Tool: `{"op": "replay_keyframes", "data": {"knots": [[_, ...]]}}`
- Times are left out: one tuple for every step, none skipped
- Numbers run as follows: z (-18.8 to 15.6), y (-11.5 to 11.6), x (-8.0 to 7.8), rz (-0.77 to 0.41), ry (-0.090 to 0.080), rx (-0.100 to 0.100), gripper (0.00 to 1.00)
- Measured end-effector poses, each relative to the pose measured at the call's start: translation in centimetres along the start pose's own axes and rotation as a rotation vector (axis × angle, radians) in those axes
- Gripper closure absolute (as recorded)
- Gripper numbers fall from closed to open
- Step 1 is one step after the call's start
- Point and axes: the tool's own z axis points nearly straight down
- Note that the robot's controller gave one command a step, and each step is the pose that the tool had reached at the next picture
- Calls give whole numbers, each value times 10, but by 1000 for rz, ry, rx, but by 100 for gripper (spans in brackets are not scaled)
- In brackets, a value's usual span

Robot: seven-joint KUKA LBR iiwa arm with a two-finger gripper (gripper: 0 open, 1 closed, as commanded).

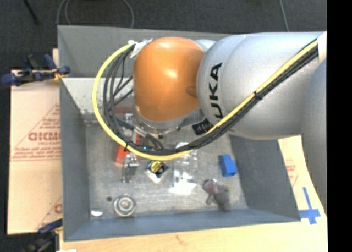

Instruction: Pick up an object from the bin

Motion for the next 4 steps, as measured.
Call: {"op": "replay_keyframes", "data": {"knots": [[69,-58,-17,17,-1,3,0],[138,-131,-46,-188,-6,-1,0],[161,-123,-40,-356,-16,4,0],[159,-121,-41,-353,-22,0,100]]}}
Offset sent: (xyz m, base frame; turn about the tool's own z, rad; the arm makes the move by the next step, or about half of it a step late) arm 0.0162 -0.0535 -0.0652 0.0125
